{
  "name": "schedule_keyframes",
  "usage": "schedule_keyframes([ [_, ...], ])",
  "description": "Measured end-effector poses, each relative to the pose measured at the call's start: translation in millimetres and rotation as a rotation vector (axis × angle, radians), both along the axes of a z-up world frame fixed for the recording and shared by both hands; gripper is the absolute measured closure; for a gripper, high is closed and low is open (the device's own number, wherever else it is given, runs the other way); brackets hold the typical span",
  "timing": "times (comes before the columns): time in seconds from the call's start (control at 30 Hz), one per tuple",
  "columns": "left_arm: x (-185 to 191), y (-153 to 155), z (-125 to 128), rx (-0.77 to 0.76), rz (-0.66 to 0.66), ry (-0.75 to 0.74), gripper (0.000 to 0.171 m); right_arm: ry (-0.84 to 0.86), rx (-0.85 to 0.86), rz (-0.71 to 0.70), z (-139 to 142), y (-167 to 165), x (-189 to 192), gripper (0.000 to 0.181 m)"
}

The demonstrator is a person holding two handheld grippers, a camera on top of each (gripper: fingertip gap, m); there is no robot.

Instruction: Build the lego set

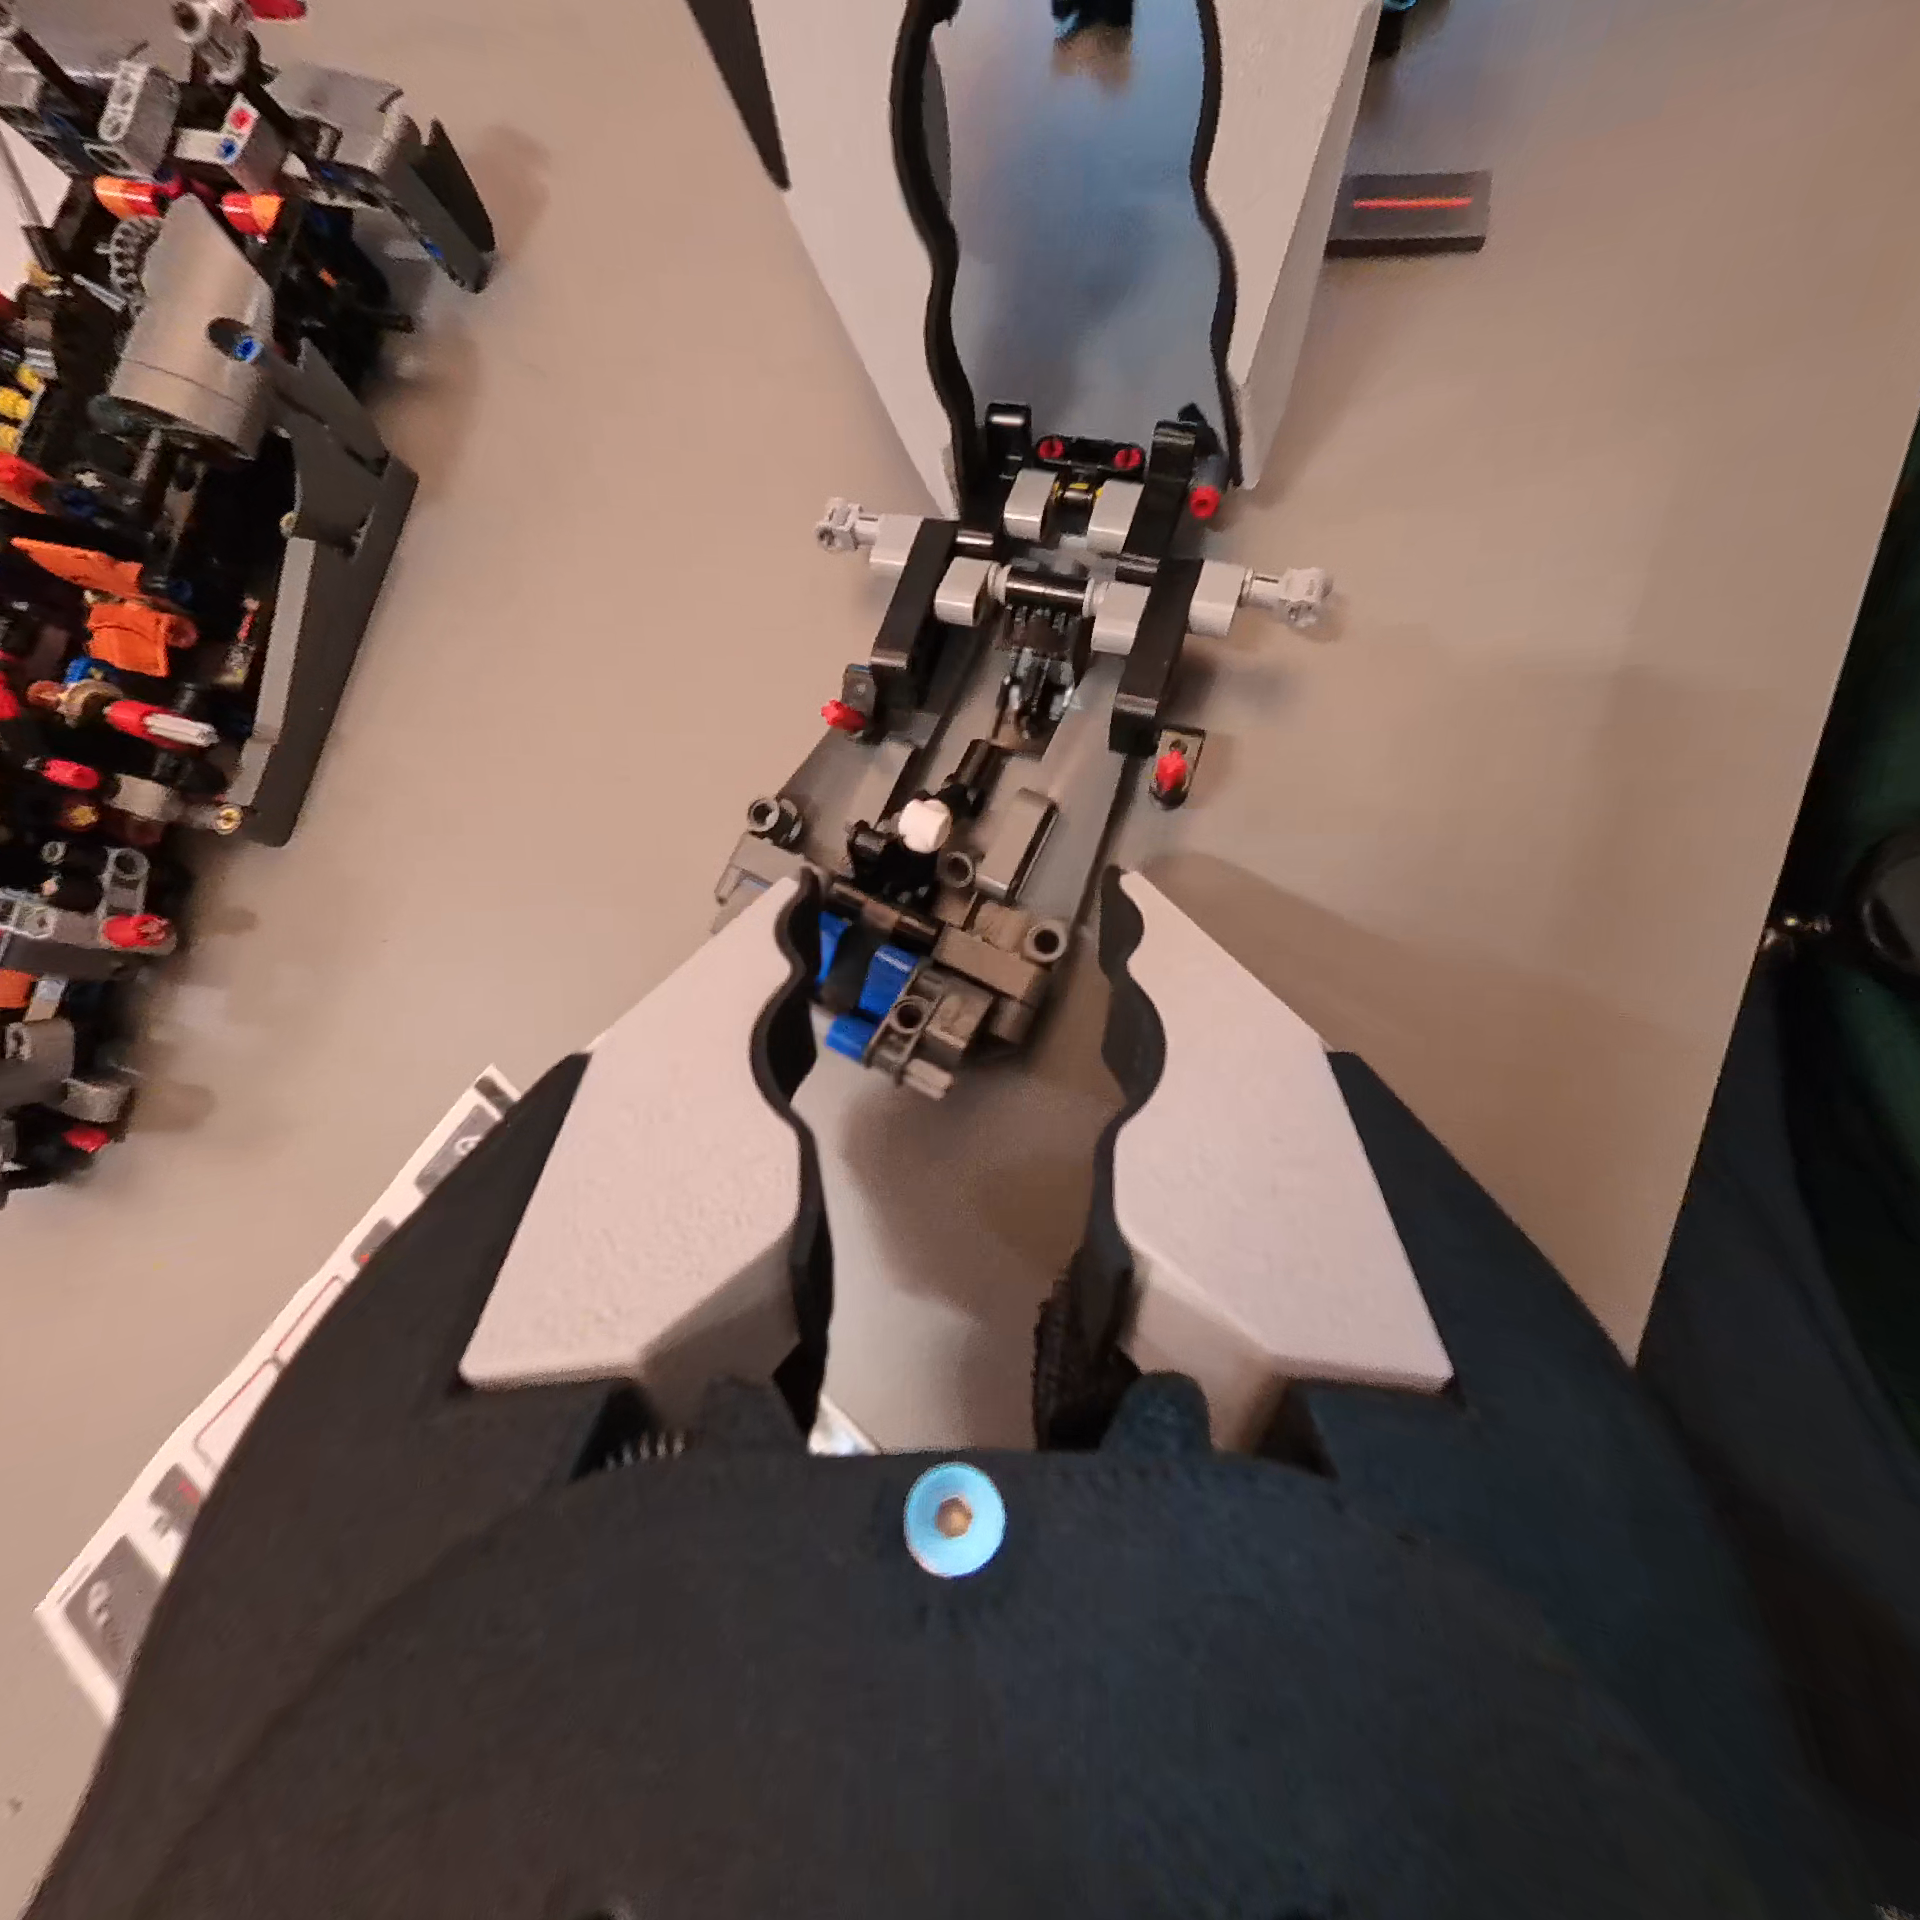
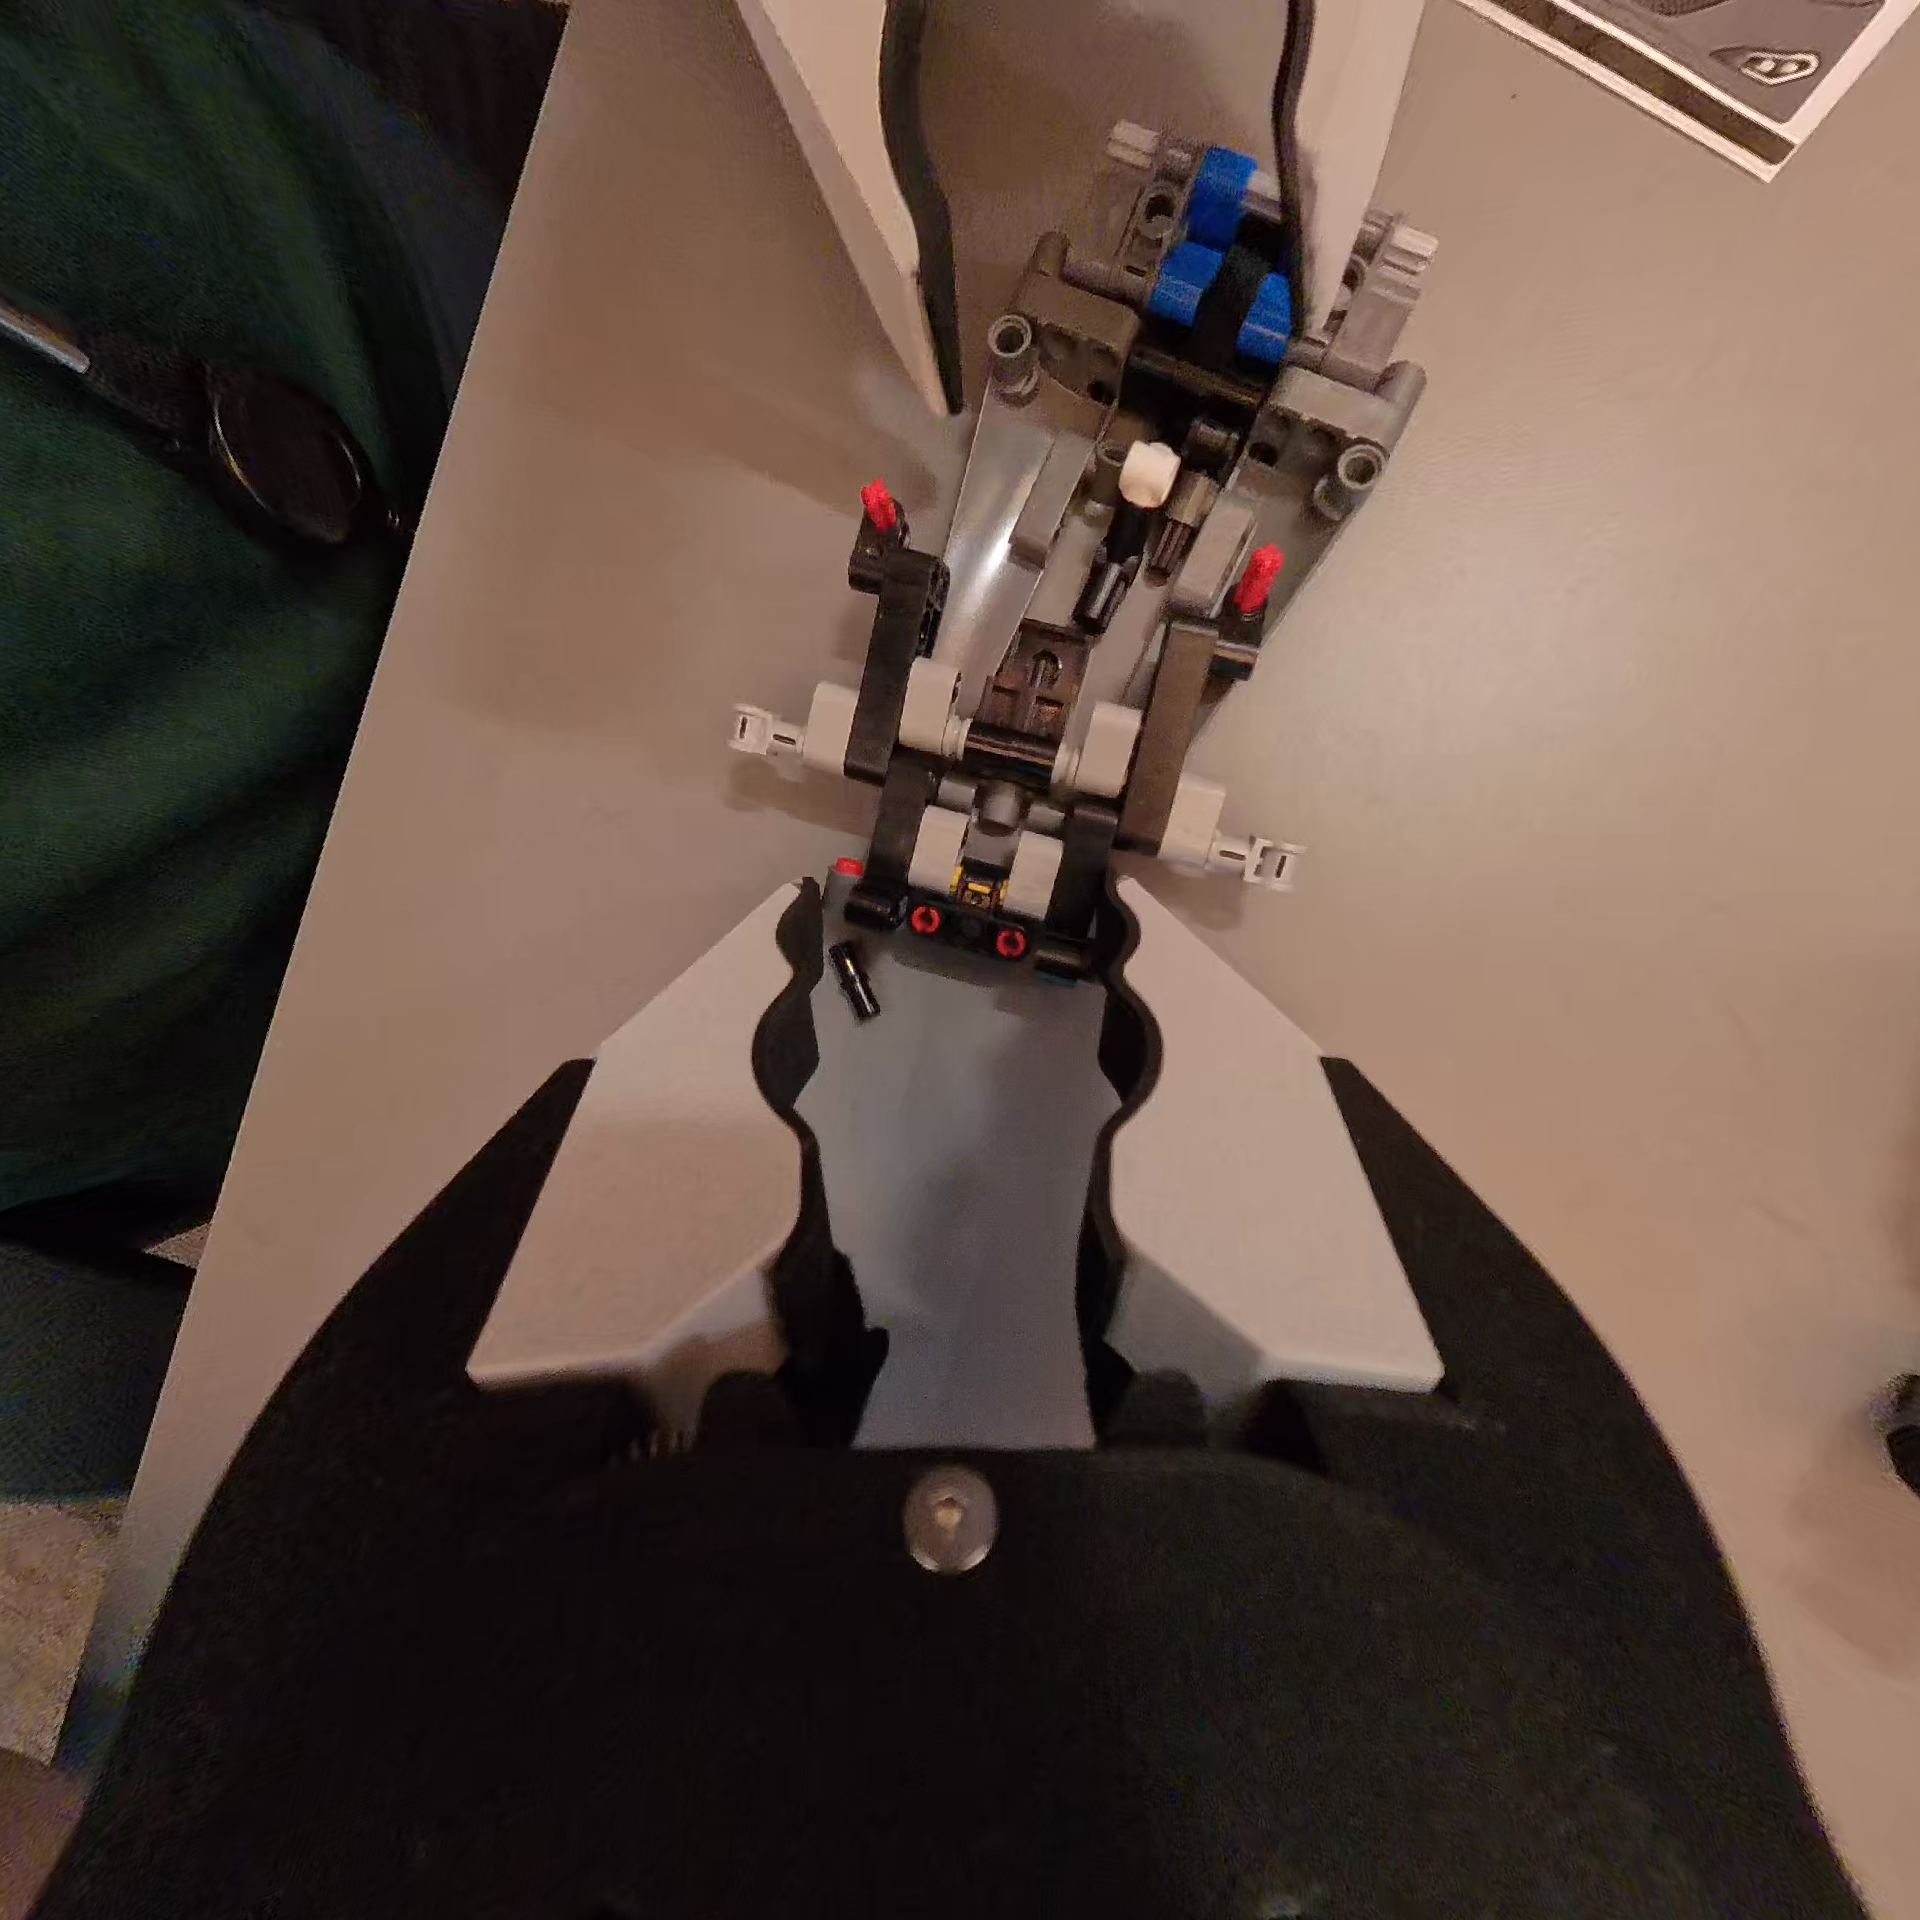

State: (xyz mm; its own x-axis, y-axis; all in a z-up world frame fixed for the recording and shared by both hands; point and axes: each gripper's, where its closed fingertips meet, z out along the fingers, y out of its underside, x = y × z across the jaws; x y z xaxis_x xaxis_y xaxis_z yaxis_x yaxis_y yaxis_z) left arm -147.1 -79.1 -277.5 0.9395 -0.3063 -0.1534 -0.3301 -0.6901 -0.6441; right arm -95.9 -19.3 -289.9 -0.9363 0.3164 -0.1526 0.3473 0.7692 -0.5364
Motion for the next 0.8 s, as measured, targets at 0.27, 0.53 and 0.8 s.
schedule_keyframes([
  [0.27,-15,-2,-3,-0.038,0.053,0.032,0.111,-0.001,-0.018,-0.073,2,0,-3,0.133],
  [0.53,-18,-14,8,-0.007,0.139,0.006,0.1,0.0,-0.024,-0.109,1,-4,-4,0.135],
  [0.8,-20,-13,-17,-0.081,0.155,-0.025,0.105,0.01,-0.039,-0.149,3,-10,-6,0.138],
])
